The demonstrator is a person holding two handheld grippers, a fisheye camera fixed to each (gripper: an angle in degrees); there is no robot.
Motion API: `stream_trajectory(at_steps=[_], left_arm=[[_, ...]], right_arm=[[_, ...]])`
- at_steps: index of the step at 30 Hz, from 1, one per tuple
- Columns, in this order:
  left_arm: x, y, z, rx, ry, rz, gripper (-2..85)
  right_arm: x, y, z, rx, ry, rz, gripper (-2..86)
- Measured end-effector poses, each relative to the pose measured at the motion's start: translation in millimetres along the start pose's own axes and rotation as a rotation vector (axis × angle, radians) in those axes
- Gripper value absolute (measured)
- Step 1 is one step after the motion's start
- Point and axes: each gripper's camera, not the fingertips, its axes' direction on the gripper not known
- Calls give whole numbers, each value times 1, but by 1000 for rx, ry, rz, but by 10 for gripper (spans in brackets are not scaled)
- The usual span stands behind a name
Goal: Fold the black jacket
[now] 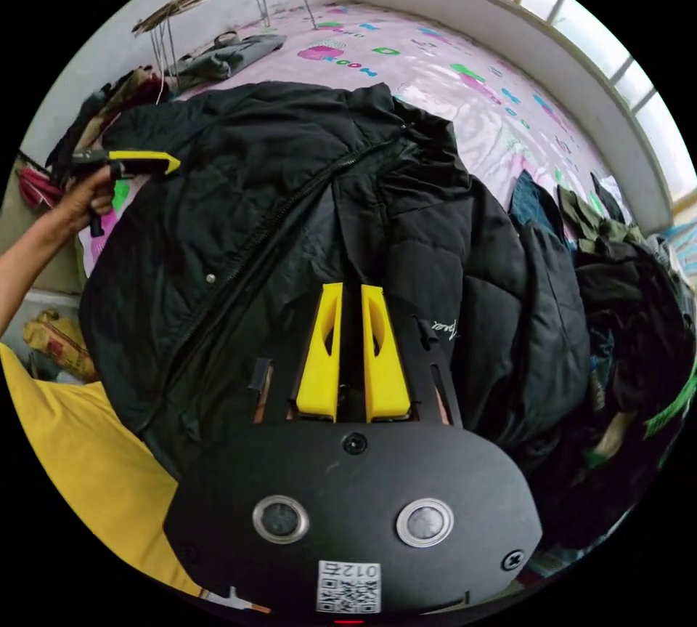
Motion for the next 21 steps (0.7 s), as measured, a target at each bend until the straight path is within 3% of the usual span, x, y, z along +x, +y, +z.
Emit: stream_trajectory(at_steps=[6,10,14,21], left_arm=[[92,-54,-7,-89,290,92,8],[133,-87,-1,-161,331,88,29],[152,-123,2,-228,520,-81,73],[169,-159,-7,-217,728,-316,107]], right_arm=[[-38,19,15,-6,144,-120,24],[-44,31,21,-42,140,-112,9],[-36,53,-3,54,-39,-10,3],[-54,89,-7,92,-87,12,1]])
